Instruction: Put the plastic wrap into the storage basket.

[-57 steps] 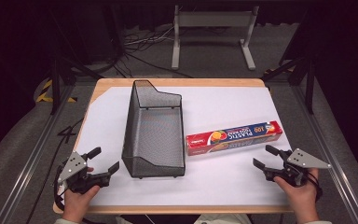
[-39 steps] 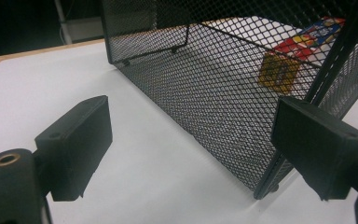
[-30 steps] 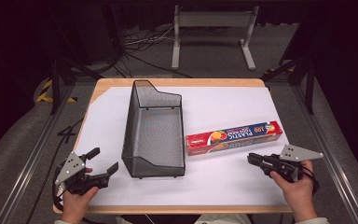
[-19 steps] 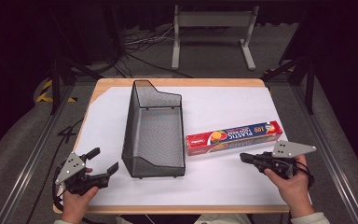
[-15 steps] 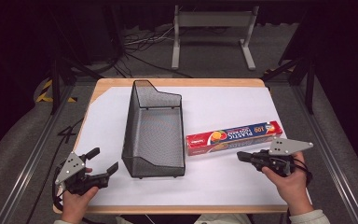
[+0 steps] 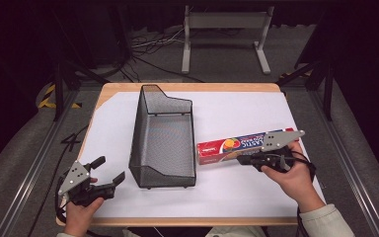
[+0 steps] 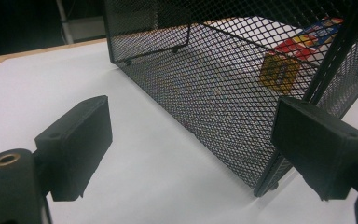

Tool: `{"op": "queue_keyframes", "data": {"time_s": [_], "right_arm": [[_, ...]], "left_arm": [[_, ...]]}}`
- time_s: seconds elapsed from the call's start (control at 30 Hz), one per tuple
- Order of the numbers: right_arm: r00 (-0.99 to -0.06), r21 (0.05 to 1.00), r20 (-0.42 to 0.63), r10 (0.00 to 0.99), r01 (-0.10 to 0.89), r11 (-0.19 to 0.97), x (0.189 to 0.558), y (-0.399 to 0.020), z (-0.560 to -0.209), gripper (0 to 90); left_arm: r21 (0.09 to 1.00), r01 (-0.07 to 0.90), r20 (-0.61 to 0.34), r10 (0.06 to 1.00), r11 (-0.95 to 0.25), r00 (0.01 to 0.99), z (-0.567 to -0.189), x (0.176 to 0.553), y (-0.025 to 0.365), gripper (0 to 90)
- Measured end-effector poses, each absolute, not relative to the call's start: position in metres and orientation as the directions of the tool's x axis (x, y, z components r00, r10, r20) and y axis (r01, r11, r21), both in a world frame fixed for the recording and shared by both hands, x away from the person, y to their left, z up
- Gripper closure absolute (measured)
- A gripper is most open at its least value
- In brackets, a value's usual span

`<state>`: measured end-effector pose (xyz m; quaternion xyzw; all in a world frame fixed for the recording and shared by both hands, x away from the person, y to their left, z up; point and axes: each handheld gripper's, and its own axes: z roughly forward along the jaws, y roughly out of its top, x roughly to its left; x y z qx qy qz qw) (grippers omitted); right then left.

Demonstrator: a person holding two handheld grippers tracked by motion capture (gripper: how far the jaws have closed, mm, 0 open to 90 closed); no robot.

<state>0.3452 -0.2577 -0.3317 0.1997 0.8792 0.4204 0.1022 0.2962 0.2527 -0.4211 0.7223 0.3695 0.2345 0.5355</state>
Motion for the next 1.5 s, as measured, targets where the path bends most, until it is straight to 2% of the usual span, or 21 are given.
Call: {"op": "queue_keyframes", "data": {"time_s": [0.4,0.87,1.5], "right_arm": [[-0.927,0.760,0.001,0.374,0.244,0.603,0.367,-0.228,-0.329,90.0],[-0.943,0.703,0.059,0.328,0.273,0.657,0.401,-0.191,-0.374,90.0],[-0.937,0.622,0.075,0.340,0.310,0.719,0.412,-0.172,-0.412,90.0]], "left_arm": [[0.947,0.280,-0.054,0.784,-0.155,0.618,-0.422,0.297,0.252,13.2],[0.948,0.280,-0.056,0.787,-0.151,0.615,-0.422,0.297,0.254,13.2],[0.948,0.278,-0.054,0.787,-0.152,0.615,-0.422,0.297,0.253,13.3]]}}
